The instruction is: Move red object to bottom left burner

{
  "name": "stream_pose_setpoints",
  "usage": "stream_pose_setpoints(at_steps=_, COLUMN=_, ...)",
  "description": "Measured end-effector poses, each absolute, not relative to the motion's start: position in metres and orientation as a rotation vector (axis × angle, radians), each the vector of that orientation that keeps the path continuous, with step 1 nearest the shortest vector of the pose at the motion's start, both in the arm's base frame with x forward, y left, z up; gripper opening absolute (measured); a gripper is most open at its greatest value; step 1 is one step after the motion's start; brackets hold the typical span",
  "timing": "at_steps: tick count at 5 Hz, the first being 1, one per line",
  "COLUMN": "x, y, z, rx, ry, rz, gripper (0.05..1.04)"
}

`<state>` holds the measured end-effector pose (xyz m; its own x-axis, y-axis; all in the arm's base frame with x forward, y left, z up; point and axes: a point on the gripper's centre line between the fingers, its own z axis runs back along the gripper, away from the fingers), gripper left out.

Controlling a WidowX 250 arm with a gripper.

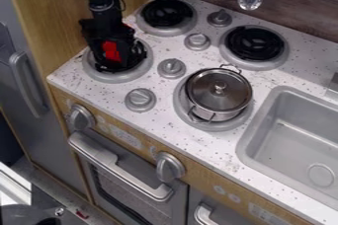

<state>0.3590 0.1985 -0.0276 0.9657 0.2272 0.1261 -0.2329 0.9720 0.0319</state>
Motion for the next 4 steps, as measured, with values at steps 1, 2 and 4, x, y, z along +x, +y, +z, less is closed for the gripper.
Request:
stream_pose_setpoints(at_steps=1, x=0.359, y=0.198, z=-0.017, rx=0.080, ry=-0.109, rz=0.225, gripper=0.999)
stream_pose_setpoints(at_steps=2, x=0.370, y=0.187, z=0.032, rx=0.158, ry=-0.167, rz=0.221, gripper=0.999)
stream_pose_setpoints(at_steps=4, x=0.360, y=0.156, z=0.064, rx=0.145, ry=-0.215, rz=0.200, gripper=0.999)
